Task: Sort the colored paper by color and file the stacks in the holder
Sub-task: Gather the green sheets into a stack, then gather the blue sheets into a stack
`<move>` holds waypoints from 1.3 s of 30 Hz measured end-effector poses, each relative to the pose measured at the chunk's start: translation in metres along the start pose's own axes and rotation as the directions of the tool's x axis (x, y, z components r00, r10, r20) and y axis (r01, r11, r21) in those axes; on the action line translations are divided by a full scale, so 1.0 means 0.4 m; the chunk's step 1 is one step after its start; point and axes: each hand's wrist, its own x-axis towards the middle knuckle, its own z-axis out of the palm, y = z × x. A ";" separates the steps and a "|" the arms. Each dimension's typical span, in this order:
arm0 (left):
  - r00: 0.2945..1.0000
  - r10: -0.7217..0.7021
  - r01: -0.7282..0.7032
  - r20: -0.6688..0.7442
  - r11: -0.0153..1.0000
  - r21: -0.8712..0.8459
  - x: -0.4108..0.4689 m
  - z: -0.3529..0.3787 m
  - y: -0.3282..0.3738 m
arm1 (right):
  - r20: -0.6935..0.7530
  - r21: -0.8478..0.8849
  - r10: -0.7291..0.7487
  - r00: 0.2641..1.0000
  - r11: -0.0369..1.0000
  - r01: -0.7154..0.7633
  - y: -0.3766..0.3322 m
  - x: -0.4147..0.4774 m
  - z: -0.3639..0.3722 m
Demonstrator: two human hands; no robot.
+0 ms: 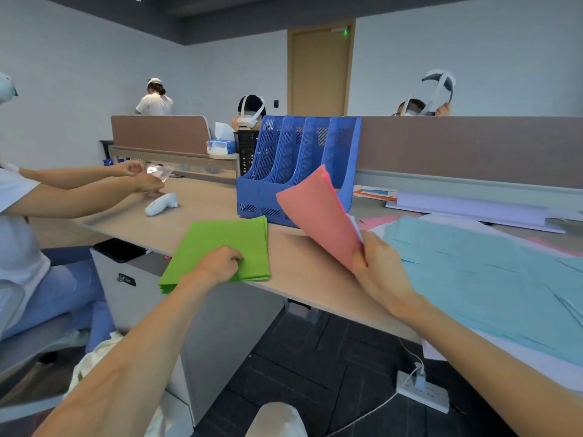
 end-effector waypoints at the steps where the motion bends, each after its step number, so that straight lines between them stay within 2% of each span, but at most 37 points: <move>1: 1.000 0.001 -0.001 0.000 1.000 0.008 -0.004 -0.001 0.001 | 0.016 -0.036 -0.046 0.999 0.998 0.047 -0.003 -0.008 0.006; 4: 1.000 0.026 -0.026 -0.007 0.999 0.026 -0.014 0.001 0.001 | 0.095 -0.159 -0.254 0.963 0.951 0.266 -0.015 -0.044 0.041; 7: 0.999 0.054 -0.054 0.000 0.998 0.021 -0.024 0.003 0.002 | 0.255 -0.299 -0.456 0.853 0.801 0.518 -0.012 -0.078 0.079; 9: 0.998 0.058 -0.058 0.023 0.998 0.006 -0.024 0.000 -0.006 | 0.389 -0.351 -0.519 0.761 0.680 0.643 -0.009 -0.091 0.090; 11: 0.998 0.032 -0.032 0.048 0.999 -0.021 -0.022 -0.012 -0.012 | 0.464 -0.368 -0.558 0.688 0.585 0.722 -0.007 -0.094 0.090; 13: 0.999 0.028 -0.026 0.041 0.999 -0.042 -0.019 -0.023 -0.006 | 0.501 -0.360 -0.555 0.664 0.564 0.743 -0.006 -0.088 0.081; 16: 0.998 0.056 -0.059 -0.034 0.993 -0.105 -0.030 -0.030 0.048 | 0.486 -0.284 -0.469 0.738 0.714 0.641 -0.008 -0.078 0.043; 18: 0.989 0.111 -0.125 -0.093 0.980 -0.156 -0.031 -0.026 0.101 | 0.390 -0.196 -0.425 0.817 0.828 0.525 0.000 -0.075 0.016; 21: 0.973 0.192 -0.214 -0.130 0.959 -0.185 -0.021 -0.017 0.195 | 0.262 -0.172 -0.340 0.903 0.904 0.390 0.049 -0.064 -0.014; 23: 0.958 0.249 -0.273 -0.141 0.944 -0.187 -0.007 -0.006 0.259 | 0.194 -0.149 -0.227 0.954 0.955 0.257 0.097 -0.057 -0.034; 25: 0.948 0.291 -0.312 -0.127 0.928 -0.203 0.003 0.008 0.325 | 0.137 -0.084 -0.050 0.989 0.995 0.062 0.143 -0.050 -0.063; 28: 0.933 0.347 -0.360 -0.097 0.904 -0.230 0.017 0.046 0.427 | 0.096 -0.051 0.130 0.987 0.991 -0.125 0.210 -0.051 -0.118; 33: 0.898 0.440 -0.407 0.015 0.843 -0.350 0.020 0.133 0.608 | 0.075 -0.134 0.265 0.961 0.958 -0.253 0.341 -0.080 -0.187; 35: 0.896 0.440 -0.388 0.061 0.842 -0.375 0.022 0.161 0.669 | 0.118 -0.146 0.310 0.943 0.945 -0.292 0.385 -0.086 -0.211; 36: 0.899 0.428 -0.373 0.094 0.860 -0.349 0.025 0.175 0.694 | 0.163 -0.154 0.325 0.932 0.941 -0.301 0.402 -0.089 -0.223; 39: 0.902 0.383 -0.373 0.200 0.924 -0.084 0.026 0.204 0.749 | 0.333 -0.215 0.316 0.888 0.943 -0.255 0.436 -0.107 -0.248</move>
